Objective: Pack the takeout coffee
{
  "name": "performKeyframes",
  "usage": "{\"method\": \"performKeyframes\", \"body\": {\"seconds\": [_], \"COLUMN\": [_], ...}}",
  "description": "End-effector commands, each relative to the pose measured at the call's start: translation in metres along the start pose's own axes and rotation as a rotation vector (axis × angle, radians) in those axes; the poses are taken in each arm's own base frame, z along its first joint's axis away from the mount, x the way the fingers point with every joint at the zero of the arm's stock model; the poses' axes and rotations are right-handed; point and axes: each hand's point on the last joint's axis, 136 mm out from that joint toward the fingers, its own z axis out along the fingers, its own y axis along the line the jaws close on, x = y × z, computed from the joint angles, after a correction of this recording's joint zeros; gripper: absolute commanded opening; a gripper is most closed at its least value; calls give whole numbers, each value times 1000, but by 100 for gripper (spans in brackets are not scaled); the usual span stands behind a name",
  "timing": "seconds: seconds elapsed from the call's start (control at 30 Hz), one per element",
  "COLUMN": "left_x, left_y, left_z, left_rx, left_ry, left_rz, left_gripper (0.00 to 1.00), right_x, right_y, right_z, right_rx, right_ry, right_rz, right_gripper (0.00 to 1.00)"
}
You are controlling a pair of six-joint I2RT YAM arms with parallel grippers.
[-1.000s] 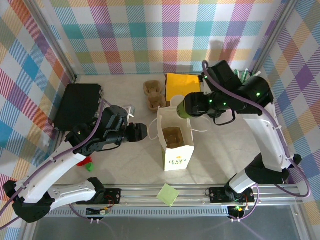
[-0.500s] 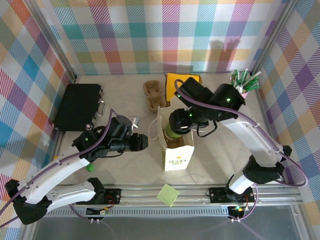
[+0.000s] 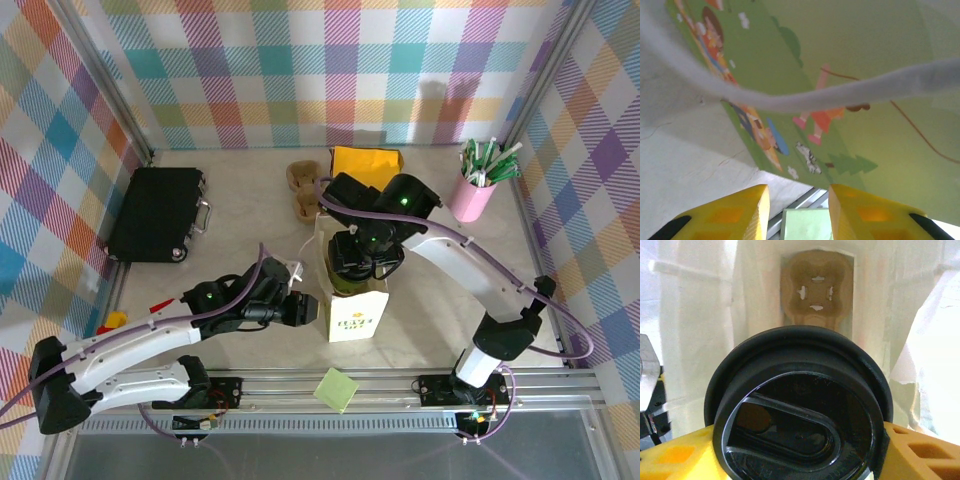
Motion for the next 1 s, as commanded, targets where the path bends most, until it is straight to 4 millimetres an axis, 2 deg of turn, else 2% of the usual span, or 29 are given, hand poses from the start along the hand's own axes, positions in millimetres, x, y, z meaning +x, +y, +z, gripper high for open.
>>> {"method": "performKeyframes", "body": {"seconds": [0.0,0.17,0.27,0.4,0.6,0.67,0.97], "left_x": [-7,-3,-8,-7,-12,-7,-5], "left_y": [-15,-24,-33,-39,-35,-28,-30], "left_z": [12,26,33,37,22,17,-1], "left_rx": [57,66,91,93,77,53,67], "left_ry": [-44,-29,-42,-31,-74,-56,-57], "left_rz": [14,34,44,52,62,71,107], "left_gripper": [35,35,35,35,35,35,35], "right_x": [28,27,27,27,28,28,25], "right_y": [-31,-30,-30,-29,-33,-35,-39], "right_z": [3,8,11,15,18,18,27], "right_rx": [164,177,185,193,207,216,182], "right_ry": [121,129,137,141,152,153,163], "right_rz": [-8,0,8,7,-50,-71,-92], "right_gripper": [50,50,51,50,50,50,48]}}
